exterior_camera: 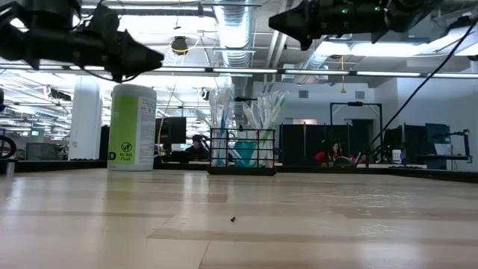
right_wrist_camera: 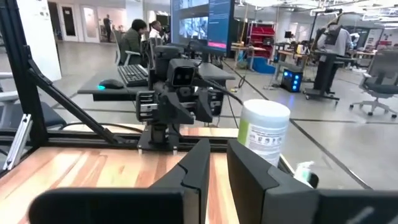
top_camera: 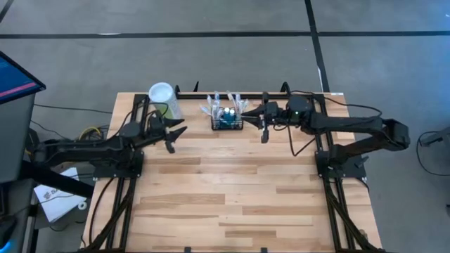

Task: Pick & Place toothbrushing station
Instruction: Return to Home Position

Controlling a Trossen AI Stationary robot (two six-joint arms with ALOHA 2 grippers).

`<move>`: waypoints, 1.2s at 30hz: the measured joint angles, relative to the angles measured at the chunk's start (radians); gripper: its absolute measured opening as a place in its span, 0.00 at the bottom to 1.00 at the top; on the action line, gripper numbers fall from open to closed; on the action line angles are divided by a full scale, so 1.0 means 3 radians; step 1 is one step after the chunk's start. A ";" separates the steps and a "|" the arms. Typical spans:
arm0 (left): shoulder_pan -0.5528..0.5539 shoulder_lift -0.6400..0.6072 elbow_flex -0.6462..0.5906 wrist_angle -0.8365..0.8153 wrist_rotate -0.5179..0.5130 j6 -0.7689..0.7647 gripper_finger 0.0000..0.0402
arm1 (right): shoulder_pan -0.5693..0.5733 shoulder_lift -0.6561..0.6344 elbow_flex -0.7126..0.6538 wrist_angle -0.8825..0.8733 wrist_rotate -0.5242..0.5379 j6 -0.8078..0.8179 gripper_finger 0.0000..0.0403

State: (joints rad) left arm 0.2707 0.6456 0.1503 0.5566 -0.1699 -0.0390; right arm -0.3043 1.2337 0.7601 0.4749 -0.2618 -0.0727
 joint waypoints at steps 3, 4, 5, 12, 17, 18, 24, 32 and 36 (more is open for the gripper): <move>-0.0022 -0.0164 -0.0183 -0.0003 -0.0024 -0.0023 0.38 | -0.0016 -0.0092 -0.0004 -0.0120 0.0001 -0.0029 0.12; -0.0027 -0.0206 -0.0233 -0.0005 -0.0024 -0.0066 0.38 | -0.0030 -0.0118 -0.0031 -0.0097 0.0002 -0.0032 0.12; -0.0027 -0.0249 -0.0280 -0.0003 -0.0024 -0.0089 0.38 | -0.0049 -0.0154 -0.0086 -0.0043 0.0005 -0.0030 0.12; -0.0027 -0.0404 -0.0457 0.0004 -0.0016 -0.0149 0.38 | -0.0323 -0.0589 -0.0786 0.0453 0.0104 0.0144 0.12; -0.0027 -0.0413 -0.0457 -0.0004 0.0058 -0.0155 0.37 | -0.0421 -0.1068 -0.1299 0.0724 0.0123 0.0176 0.12; -0.0027 -0.0410 -0.0457 -0.0024 0.0125 -0.0160 0.37 | -0.0450 -0.1169 -0.1385 0.0725 0.0154 0.0185 0.12; -0.0027 -0.0431 -0.0458 -0.0287 0.0283 -0.0247 0.37 | -0.0642 -0.1732 -0.1840 0.0813 0.0178 0.0304 0.12; -0.0027 -0.0430 -0.0467 -0.0294 0.0283 -0.0237 0.37 | -0.0742 -0.2530 -0.2380 0.0886 0.0183 0.0442 0.12; -0.0027 -0.0439 -0.0478 -0.0326 0.0302 -0.0238 0.37 | -0.0738 -0.2890 -0.2502 0.0551 0.0178 0.0459 0.12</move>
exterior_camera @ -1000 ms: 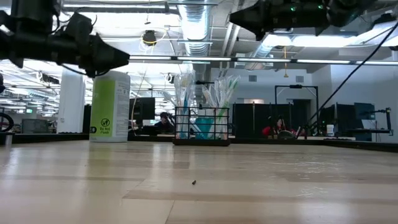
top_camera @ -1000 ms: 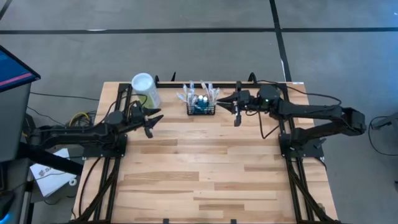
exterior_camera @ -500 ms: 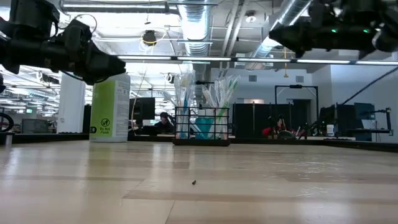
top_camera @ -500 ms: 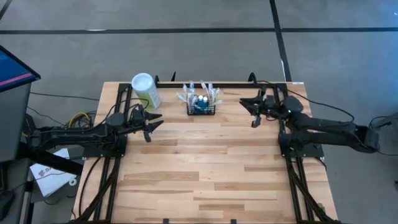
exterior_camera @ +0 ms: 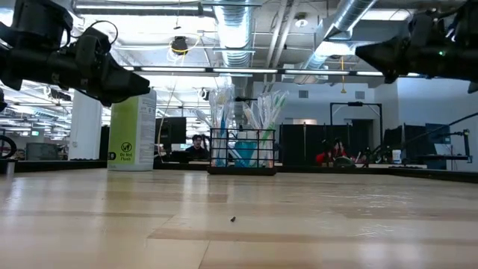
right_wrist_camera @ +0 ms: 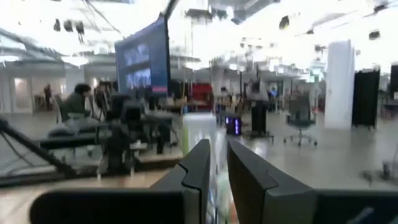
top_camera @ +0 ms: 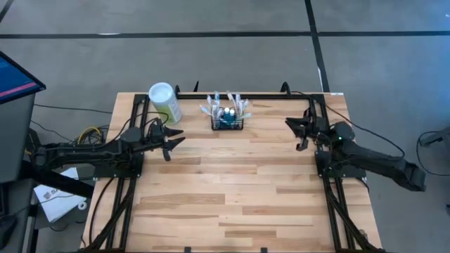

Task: Pick & Place toothbrushing station
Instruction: Return to Home Position

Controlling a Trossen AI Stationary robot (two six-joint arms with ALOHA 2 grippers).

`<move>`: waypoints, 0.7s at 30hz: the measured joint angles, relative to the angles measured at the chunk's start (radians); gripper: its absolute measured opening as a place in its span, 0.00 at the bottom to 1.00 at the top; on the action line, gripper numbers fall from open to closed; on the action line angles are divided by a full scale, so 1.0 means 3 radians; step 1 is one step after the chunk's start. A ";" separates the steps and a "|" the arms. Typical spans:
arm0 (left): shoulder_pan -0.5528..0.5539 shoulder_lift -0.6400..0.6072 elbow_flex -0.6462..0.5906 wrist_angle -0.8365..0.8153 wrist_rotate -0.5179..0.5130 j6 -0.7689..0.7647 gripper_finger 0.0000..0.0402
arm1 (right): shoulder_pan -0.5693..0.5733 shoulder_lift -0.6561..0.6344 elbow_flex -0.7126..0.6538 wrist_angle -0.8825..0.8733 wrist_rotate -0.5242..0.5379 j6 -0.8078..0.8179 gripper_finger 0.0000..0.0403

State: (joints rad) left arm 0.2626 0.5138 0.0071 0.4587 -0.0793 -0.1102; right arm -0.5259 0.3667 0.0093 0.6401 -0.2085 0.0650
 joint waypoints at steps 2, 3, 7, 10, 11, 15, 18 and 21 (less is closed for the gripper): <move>0.0001 -0.0007 0.0000 0.0004 -0.0011 0.0001 0.37 | 0.0000 -0.0106 0.0000 -0.0330 0.0001 -0.0003 0.12; 0.0000 -0.0005 0.0000 0.0003 -0.0044 0.0000 0.37 | -0.0003 -0.0155 0.0000 -0.0473 0.0000 -0.0001 0.12; 0.0001 -0.0006 0.0000 0.0003 -0.0086 -0.0013 0.37 | 0.0006 -0.0270 0.0000 -0.0828 0.0000 0.0221 0.12; 0.0001 -0.0006 0.0000 0.0013 -0.0087 -0.0091 0.37 | 0.0006 -0.0264 0.0000 -0.0936 0.0003 0.0548 0.12; 0.0001 -0.0006 0.0000 0.0017 -0.0087 -0.0096 0.37 | 0.0000 -0.0260 0.0000 -0.0935 0.0010 0.0643 0.12; 0.0001 -0.0006 -0.0001 0.0031 -0.0088 -0.0097 0.37 | 0.0008 -0.0259 0.0000 -0.0943 0.0026 0.0745 0.12; 0.0000 -0.0006 -0.0001 0.0074 -0.0090 -0.0097 0.37 | 0.0006 -0.0259 0.0000 -0.0943 0.0027 0.0746 0.12; 0.0001 -0.0006 -0.0001 0.0073 -0.0091 -0.0097 0.37 | 0.0006 -0.0259 0.0000 -0.0942 0.0027 0.0746 0.12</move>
